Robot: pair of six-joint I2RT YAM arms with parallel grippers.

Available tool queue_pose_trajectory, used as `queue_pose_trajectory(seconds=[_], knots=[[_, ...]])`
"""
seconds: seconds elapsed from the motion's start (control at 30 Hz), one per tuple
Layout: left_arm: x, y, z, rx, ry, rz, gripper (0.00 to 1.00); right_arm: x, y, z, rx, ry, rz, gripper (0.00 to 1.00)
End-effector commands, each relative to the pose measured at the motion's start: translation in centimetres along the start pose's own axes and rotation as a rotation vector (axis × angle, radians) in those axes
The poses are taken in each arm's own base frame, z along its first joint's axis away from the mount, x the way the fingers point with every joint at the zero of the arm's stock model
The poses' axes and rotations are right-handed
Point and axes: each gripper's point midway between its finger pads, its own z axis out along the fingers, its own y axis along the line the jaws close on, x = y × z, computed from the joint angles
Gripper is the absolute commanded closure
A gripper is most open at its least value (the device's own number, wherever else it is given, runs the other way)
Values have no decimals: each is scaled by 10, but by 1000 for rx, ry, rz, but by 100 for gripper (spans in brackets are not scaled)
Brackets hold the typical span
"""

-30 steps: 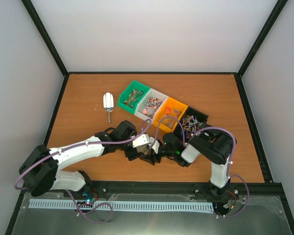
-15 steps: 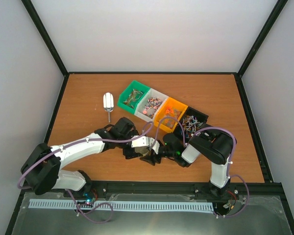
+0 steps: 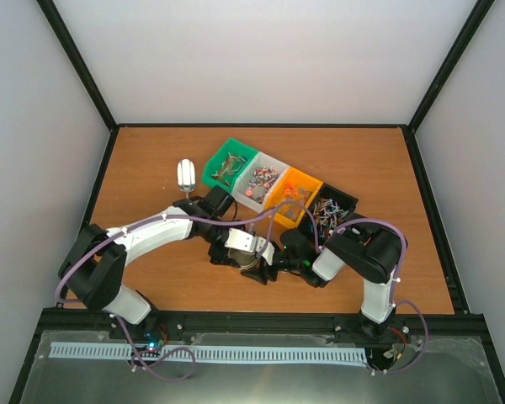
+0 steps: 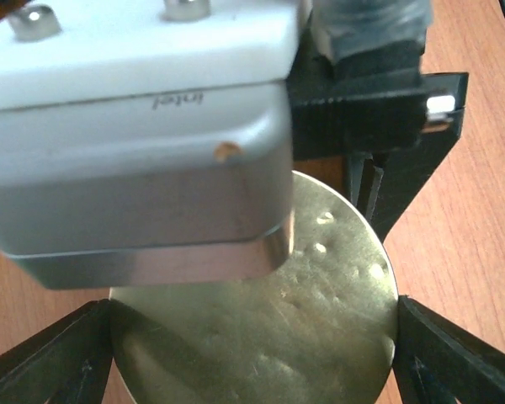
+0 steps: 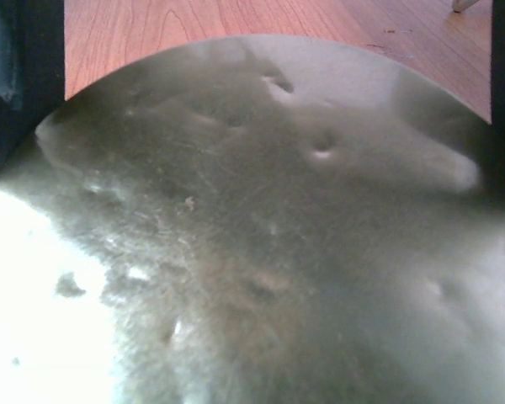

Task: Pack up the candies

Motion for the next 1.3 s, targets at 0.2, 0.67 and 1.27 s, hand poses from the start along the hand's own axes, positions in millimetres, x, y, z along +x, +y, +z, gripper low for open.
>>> queue_pose_trajectory(seconds=[0.2, 0.67, 1.27], knots=[[-9, 33, -32, -178, -67, -169, 0, 19, 9, -2, -29, 62, 27, 45], [-20, 20, -44, -378, -151, -500, 0, 20, -2, 3, 24, 70, 71, 45], [-5, 3, 0, -309, -60, -572, 2, 22, -5, 3, 40, 82, 72, 44]])
